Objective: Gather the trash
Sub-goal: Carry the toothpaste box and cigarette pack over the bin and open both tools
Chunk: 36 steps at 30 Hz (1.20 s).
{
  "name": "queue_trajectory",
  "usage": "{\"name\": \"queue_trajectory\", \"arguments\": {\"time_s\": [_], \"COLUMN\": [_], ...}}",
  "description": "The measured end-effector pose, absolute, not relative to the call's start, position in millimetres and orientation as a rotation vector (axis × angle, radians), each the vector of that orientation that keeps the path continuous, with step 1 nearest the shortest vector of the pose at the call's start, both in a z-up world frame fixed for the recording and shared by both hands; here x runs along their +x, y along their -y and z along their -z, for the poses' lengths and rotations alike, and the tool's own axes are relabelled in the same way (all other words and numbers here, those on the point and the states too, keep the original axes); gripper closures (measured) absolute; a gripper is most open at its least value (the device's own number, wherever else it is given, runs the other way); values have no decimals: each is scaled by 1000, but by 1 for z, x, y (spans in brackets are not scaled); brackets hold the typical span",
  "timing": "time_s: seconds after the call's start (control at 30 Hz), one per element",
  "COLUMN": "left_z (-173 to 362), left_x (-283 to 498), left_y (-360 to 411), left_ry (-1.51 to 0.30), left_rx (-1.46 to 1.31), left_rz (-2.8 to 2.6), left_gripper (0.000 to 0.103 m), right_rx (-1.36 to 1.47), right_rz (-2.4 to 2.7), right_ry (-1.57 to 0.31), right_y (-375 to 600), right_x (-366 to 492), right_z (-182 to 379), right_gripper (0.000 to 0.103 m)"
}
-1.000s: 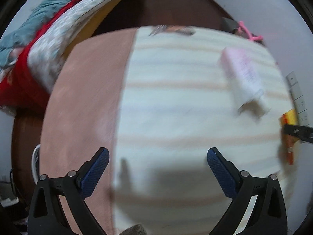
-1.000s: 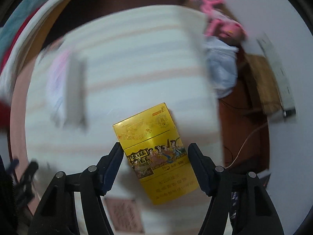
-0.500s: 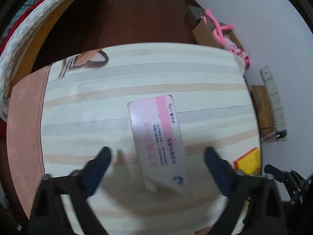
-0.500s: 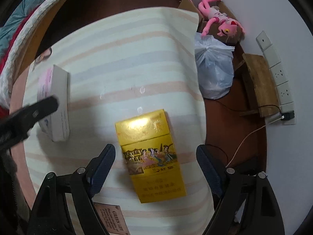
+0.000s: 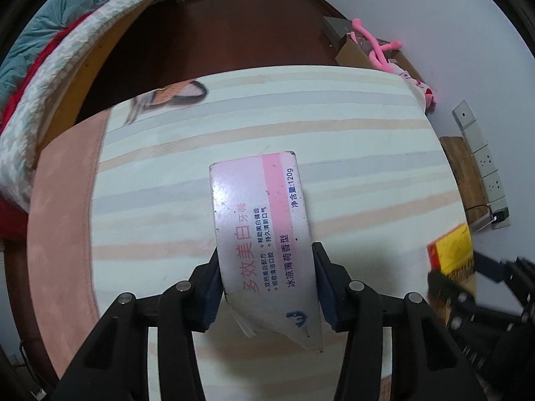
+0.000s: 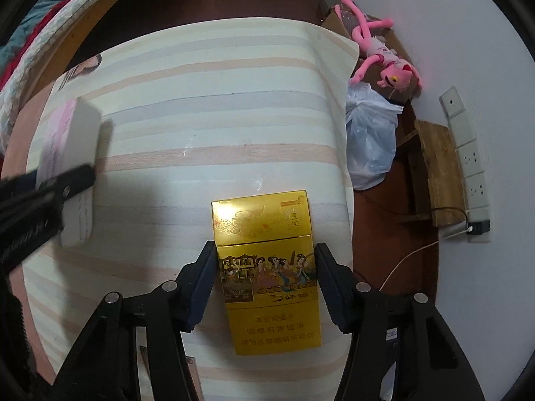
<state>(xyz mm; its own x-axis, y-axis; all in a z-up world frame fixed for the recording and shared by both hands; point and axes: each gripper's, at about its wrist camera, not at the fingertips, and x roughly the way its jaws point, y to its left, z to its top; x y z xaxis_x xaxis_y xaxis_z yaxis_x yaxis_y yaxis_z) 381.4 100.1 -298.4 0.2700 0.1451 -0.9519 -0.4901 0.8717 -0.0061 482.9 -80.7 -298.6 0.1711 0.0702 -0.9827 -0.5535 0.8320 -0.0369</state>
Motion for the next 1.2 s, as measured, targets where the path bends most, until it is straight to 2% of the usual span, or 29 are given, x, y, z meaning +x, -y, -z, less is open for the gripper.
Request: {"name": "queue_trajectory", "arguments": {"time_s": [0.2,0.6,0.93,1.2], "left_z": [268,180,143,148], "left_x": [325,167,10,-96], "left_y": [-102,-123,-183,-250], "left_ry": [-1127,-935,-855,-847], "left_rx": [-290,-314,-379,-467], "left_rz": [-474,-567,-730,-882], "left_gripper": [58,58,58,58], "right_rx": [-369,-273,-251,-346], "right_rz": [-499,-690,-991,-1194], "right_ry": [-1271,-1107,-1094,-1129], "right_y": [85,45,-54,-170], "right_x": [449,307,154,46], "right_z": [273,187,146,153], "right_gripper": [43,43,43,43]}}
